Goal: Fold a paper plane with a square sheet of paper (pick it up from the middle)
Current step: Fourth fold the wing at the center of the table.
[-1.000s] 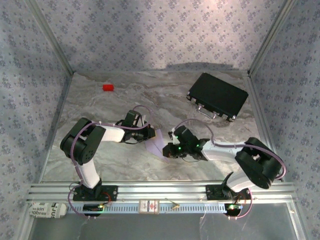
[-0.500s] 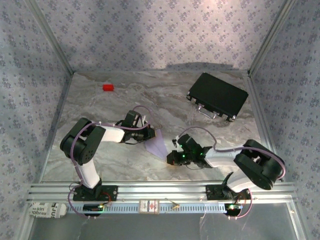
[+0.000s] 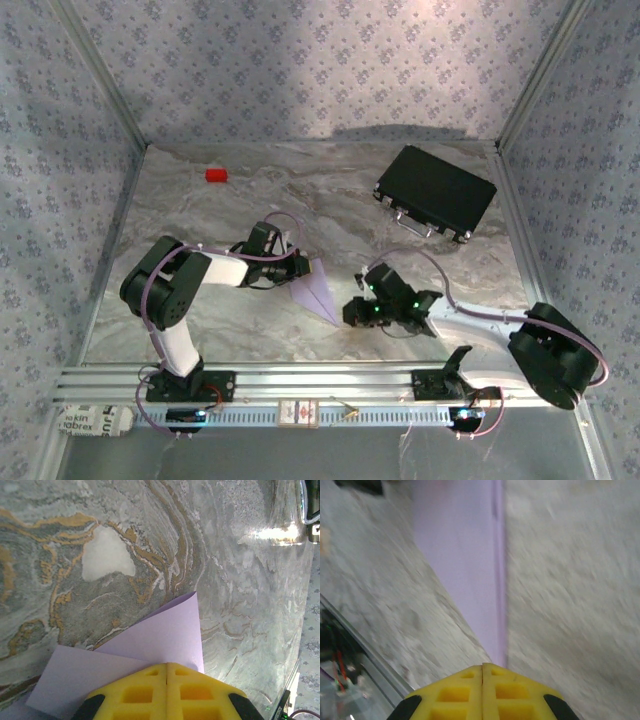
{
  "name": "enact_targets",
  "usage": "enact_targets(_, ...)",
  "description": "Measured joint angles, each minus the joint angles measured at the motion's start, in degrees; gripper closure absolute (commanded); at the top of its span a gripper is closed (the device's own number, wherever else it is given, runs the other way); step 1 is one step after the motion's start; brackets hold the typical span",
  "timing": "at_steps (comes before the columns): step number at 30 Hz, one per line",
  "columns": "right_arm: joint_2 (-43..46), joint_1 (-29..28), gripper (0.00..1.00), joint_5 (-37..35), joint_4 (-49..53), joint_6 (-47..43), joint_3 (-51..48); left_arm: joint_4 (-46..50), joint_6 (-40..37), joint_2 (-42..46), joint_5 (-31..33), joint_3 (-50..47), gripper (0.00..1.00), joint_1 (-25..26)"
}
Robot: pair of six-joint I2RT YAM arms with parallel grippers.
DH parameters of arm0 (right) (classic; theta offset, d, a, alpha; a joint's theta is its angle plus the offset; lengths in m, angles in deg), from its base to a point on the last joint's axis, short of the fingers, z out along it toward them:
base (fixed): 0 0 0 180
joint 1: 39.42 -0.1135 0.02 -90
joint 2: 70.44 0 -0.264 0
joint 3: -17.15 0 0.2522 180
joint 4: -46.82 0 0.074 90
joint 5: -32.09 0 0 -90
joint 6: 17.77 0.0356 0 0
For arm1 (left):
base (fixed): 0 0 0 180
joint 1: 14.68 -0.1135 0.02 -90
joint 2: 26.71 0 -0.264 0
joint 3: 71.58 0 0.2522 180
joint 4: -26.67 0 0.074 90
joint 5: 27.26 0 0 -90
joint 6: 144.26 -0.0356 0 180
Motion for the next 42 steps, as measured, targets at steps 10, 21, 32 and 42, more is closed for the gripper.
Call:
enact_targets(10,-22.0,1.1,0.98,2.6,-5.7,-1.3,16.4,-0.2,0.6,0.0,-0.2,0.0,0.95,-0.1)
enact_targets(21,-32.5,1.0,0.98,3.3,-8.4,-1.1,21.7,-0.2,0.6,0.0,-0.2,0.0,0.95,-0.1)
enact_targets(32,-22.6,-0.7,0.96,3.2,-14.0,0.3,8.0,-0.1,0.6,0.0,-0.2,0.0,0.95,-0.1)
enact_targets(42,-10.1,-2.8,0.94,2.1,-11.9,2.1,-3.3,-0.2,0.6,0.2,-0.1,-0.3,0.95,-0.1)
